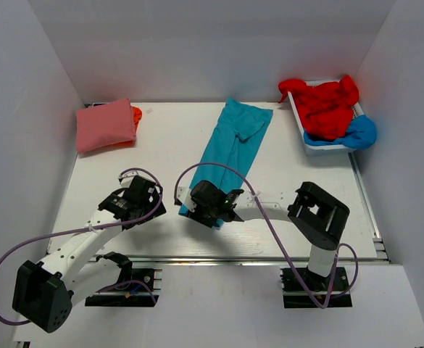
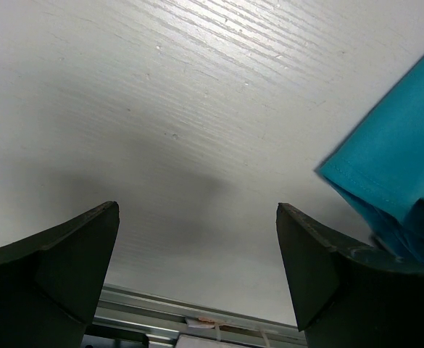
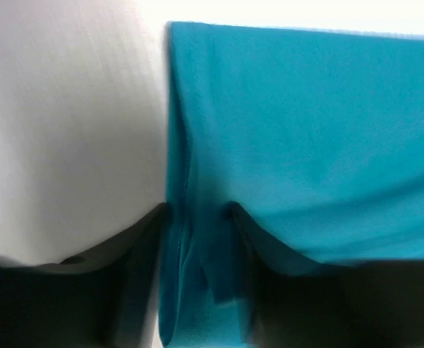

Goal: Fold and stack the t-shirts
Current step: Grab the bottom of the folded rectangular tshirt with right arm, then fold the folded rectangular tshirt in 1/3 of the way

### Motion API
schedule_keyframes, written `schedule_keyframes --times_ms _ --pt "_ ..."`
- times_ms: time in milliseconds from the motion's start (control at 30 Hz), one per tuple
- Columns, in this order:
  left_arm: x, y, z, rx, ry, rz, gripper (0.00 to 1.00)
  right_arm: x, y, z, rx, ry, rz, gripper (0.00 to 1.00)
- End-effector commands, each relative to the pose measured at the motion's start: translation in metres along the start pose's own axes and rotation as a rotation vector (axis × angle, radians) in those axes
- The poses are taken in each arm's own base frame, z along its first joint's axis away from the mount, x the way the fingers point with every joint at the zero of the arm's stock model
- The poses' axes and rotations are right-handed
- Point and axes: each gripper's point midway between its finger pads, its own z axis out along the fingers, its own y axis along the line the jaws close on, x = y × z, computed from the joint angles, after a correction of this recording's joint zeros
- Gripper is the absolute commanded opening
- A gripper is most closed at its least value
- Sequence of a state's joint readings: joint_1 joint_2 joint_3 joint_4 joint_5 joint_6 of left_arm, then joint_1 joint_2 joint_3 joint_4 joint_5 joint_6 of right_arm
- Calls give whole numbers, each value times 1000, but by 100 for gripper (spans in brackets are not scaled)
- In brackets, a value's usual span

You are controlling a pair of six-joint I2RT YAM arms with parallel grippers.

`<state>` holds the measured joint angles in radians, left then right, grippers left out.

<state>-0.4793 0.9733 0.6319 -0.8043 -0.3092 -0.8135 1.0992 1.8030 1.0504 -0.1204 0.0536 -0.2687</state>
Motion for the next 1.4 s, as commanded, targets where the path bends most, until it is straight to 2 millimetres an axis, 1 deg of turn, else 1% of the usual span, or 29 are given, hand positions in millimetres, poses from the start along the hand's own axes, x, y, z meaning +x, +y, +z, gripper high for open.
schedule_keyframes --times_ms 0,67,100,133,167,200,267,333,367,400,433,500,533,600,633,667,700,733,833,900,967,1000,1067,1100,1133,1233,1300,1333,1367 --pt "-5 2 -2 -8 -26 -22 100 34 -5 11 47 112 13 40" --pt "-4 4 -3 -8 -26 -22 100 31 -4 7 41 103 26 26" --pt "-4 4 -3 -8 -26 -22 100 31 1 7 18 94 26 17" --pt "-4 4 -3 -8 -26 -22 100 34 3 6 11 96 28 13" --pt "-4 4 -3 -8 -26 -22 100 27 5 3 3 71 38 9" --pt "-5 5 -3 -14 -32 -22 100 28 11 1 -24 71 41 0" --pt "-8 3 -4 -8 -38 -25 100 16 25 -4 -100 31 48 0" --pt "-8 3 -5 -7 -38 -25 100 -1 50 -21 -234 -24 42 0" --pt "-7 4 -5 -14 -32 -22 100 -5 57 -25 -273 -40 25 0" --pt "-7 4 -5 -14 -32 -22 100 -11 64 -38 -306 -53 13 0" --pt "-7 4 -5 -14 -32 -22 100 -17 72 -44 -352 -73 8 0" --pt "-7 4 -5 -14 -32 -22 100 -22 75 -55 -367 -91 14 0" --pt "-7 4 -5 -14 -32 -22 100 -20 84 -60 -418 -85 19 0" --pt "-7 4 -5 -14 -32 -22 100 -32 88 -69 -452 -105 30 0" --pt "-7 4 -5 -14 -32 -22 100 -31 89 -71 -460 -94 41 0" --pt "-10 1 -7 -5 -40 -26 100 -37 88 -75 -471 -109 52 0" --pt "-10 1 -7 -5 -40 -26 100 -36 88 -76 -469 -105 63 0" --pt "-8 4 -6 -19 -27 -20 100 -39 85 -78 -460 -113 66 0" --pt "-9 2 -6 -19 -27 -20 100 -37 69 -74 -391 -95 96 0" --pt "-7 -1 -5 -5 -14 -11 100 -38 47 -71 -310 -92 132 0" --pt "-6 -1 -3 -12 -7 -8 100 -35 38 -66 -291 -81 156 0" --pt "-7 -2 -2 -12 -7 -8 100 -34 25 -67 -267 -83 183 0" --pt "-8 -4 -2 -12 -7 -8 100 -34 14 -64 -242 -80 212 0" --pt "-7 -3 0 -18 -1 -5 100 -34 4 -63 -232 -87 243 0" --pt "-8 -6 0 -6 0 -8 100 -39 -1 -65 -226 -104 248 0" --pt "-6 -6 3 -14 8 5 100 -41 -19 -64 -213 -122 278 0" --pt "-9 -12 5 -4 11 3 100 -35 -30 -64 -202 -110 294 0" --pt "-7 -11 7 -10 17 15 100 -34 -42 -65 -191 -116 313 0" --pt "-6 -12 11 -18 25 19 100 -34 -44 -64 -198 -119 300 0"
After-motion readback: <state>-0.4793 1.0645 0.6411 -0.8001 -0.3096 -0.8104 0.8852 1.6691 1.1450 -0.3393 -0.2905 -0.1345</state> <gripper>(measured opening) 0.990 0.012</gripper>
